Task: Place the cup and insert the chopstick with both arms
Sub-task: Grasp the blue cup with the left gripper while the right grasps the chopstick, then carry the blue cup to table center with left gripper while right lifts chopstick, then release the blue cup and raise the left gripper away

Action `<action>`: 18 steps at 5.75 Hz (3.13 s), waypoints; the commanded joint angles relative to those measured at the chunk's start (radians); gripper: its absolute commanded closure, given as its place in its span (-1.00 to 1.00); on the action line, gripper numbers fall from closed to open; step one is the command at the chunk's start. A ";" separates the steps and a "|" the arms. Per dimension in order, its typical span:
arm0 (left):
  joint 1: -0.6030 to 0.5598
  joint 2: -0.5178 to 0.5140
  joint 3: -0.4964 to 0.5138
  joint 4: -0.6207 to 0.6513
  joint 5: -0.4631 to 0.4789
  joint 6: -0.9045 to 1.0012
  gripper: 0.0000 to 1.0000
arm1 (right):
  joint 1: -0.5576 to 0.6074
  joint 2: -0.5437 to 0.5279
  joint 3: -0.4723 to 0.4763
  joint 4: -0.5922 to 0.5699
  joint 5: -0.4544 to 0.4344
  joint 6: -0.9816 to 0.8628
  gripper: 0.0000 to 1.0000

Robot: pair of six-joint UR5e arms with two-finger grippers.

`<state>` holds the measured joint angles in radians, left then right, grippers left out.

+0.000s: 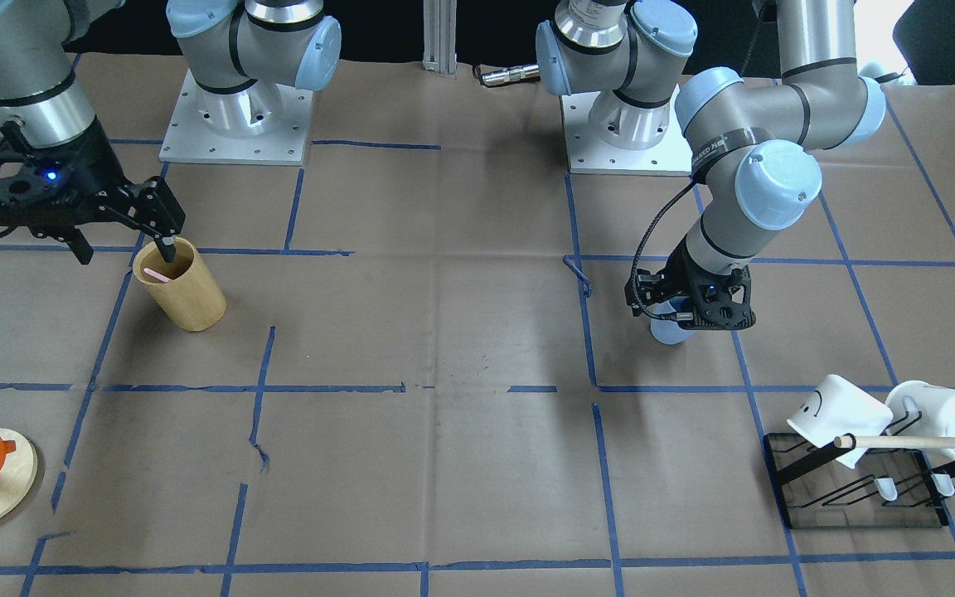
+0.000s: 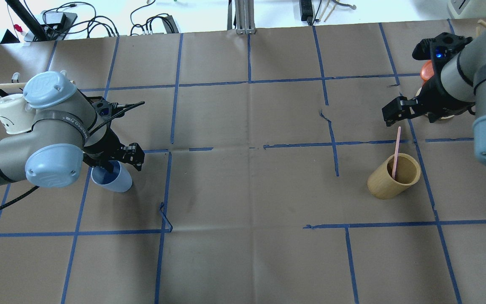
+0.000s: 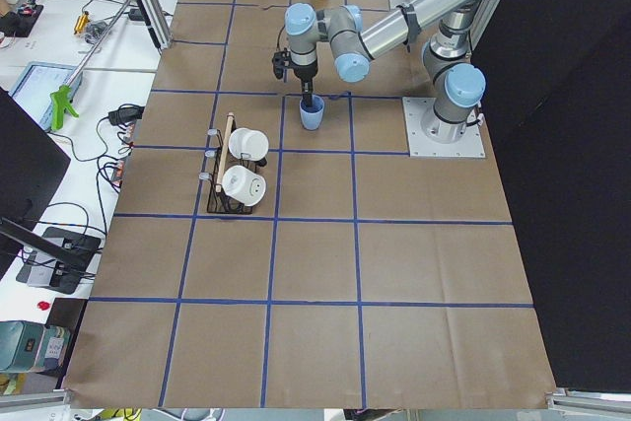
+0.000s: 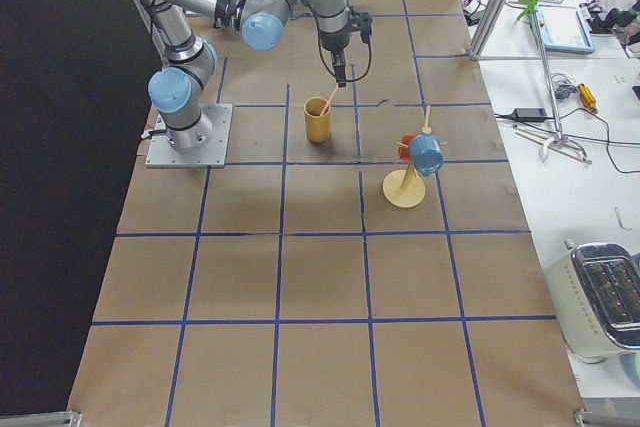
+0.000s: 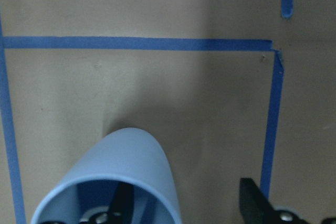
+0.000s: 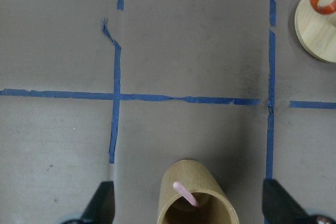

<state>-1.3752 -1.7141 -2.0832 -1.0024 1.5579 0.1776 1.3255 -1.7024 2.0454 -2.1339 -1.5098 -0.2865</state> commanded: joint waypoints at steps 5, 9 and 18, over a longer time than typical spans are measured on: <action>-0.240 -0.092 0.298 -0.126 -0.039 -0.421 0.99 | 0.001 0.015 0.134 -0.210 -0.001 -0.003 0.71; -0.614 -0.318 0.511 -0.059 -0.024 -0.879 0.96 | 0.006 0.013 -0.130 0.135 -0.001 -0.002 0.85; -0.287 -0.003 0.673 -0.547 -0.101 -0.487 -0.96 | 0.280 0.327 -0.681 0.513 -0.013 0.398 0.85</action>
<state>-1.7603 -1.7741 -1.4362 -1.4251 1.4626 -0.4022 1.5479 -1.4344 1.4066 -1.5761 -1.5225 0.0341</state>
